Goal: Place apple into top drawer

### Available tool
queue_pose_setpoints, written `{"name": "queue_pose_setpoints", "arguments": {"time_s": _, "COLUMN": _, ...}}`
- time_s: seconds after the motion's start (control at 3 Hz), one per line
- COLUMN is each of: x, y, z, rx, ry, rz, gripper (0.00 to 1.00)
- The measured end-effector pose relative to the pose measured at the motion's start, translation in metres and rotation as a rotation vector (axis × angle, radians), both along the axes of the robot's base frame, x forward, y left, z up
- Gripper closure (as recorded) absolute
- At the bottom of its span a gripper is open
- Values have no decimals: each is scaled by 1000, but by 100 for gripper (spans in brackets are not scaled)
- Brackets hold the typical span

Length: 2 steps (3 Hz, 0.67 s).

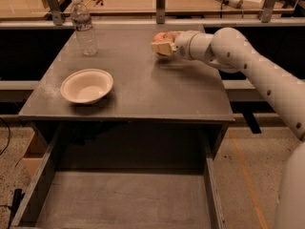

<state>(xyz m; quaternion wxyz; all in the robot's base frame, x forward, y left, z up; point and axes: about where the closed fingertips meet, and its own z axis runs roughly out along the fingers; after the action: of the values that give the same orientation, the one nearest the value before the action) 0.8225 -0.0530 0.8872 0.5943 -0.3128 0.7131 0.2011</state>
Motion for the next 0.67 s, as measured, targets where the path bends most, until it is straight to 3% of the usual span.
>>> {"name": "queue_pose_setpoints", "arguments": {"time_s": 0.33, "x": -61, "y": -25, "z": 21, "rx": 3, "ry": 20, "rz": 86, "gripper": 100}}
{"name": "queue_pose_setpoints", "arguments": {"time_s": 0.67, "x": -144, "y": -56, "z": 22, "rx": -4, "ry": 105, "rz": 120, "gripper": 100}}
